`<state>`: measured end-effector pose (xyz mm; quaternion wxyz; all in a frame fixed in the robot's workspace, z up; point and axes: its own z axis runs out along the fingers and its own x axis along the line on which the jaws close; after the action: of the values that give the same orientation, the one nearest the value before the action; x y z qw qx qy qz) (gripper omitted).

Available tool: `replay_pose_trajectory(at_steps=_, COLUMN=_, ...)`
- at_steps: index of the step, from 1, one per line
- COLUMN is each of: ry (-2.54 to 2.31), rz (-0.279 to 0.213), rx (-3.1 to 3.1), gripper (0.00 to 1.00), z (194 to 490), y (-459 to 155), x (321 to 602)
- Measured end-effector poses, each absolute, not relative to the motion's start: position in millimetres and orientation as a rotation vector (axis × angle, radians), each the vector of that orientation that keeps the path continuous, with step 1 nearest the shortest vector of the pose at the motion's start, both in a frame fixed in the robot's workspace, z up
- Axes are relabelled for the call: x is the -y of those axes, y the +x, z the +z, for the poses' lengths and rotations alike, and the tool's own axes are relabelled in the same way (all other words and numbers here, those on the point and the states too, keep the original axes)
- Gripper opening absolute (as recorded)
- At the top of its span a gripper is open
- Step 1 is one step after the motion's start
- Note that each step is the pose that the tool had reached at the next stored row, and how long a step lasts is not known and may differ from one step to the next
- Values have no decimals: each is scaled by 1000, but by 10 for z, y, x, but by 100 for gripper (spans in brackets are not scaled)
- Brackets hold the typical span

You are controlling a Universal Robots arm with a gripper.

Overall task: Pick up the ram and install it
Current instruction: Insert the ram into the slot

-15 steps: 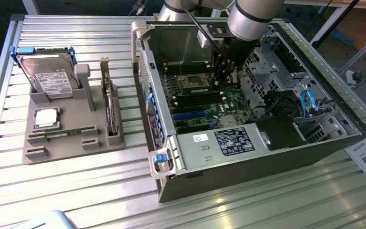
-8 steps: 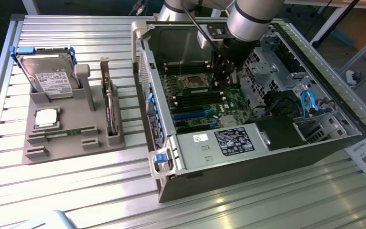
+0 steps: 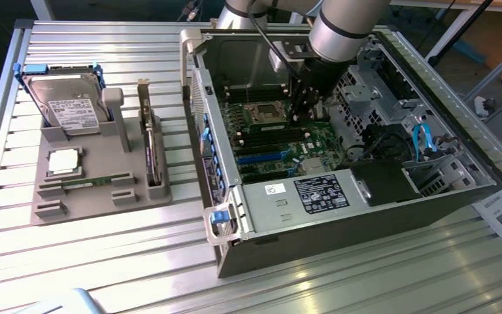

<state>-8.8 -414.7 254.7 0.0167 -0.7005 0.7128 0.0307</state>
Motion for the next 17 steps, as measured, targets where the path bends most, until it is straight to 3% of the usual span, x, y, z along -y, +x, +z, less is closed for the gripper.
replay_pose_trajectory(at_steps=17, ry=-2192, rz=94, rx=-2200, gripper=12, z=2501, y=-150, x=4167)
